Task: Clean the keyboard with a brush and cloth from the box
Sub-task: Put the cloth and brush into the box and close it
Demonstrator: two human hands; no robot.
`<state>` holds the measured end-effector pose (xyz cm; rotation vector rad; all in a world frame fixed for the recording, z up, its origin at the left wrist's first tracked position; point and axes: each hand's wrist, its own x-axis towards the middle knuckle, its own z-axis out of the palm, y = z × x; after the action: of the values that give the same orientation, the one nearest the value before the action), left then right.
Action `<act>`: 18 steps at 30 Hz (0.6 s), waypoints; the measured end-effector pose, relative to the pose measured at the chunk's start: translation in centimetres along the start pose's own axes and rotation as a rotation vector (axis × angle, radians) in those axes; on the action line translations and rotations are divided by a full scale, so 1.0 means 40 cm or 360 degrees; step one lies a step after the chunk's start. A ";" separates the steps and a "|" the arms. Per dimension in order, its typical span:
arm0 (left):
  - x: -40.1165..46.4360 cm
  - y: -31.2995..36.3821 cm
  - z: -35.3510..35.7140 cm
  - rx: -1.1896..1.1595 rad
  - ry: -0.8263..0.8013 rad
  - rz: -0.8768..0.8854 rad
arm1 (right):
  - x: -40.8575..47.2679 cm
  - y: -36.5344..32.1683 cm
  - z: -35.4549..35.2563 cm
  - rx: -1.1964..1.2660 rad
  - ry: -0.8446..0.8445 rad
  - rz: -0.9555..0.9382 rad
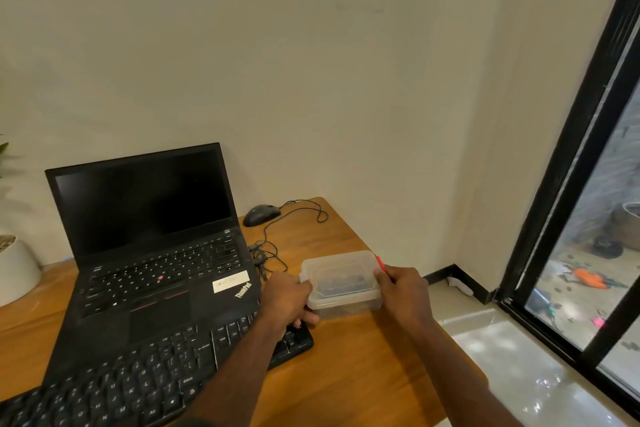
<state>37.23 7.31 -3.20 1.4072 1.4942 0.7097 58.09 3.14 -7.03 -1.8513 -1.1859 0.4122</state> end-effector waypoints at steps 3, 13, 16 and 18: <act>0.008 -0.010 -0.002 -0.0063 -0.0083 -0.0015 | -0.010 0.001 0.003 0.0082 0.0044 0.0019; 0.009 -0.033 0.017 -0.0527 0.0383 -0.0137 | -0.028 -0.003 0.007 0.0208 0.0125 0.0082; 0.008 -0.029 0.023 -0.0399 0.0490 -0.0015 | -0.027 -0.002 0.014 0.0174 0.0115 0.0055; 0.004 -0.027 0.028 -0.0273 0.0489 0.0111 | -0.026 -0.002 0.017 0.0151 0.0119 0.0040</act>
<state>37.79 7.06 -4.65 1.2654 1.5793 1.1112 57.07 2.59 -7.52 -1.7859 -1.0757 0.4028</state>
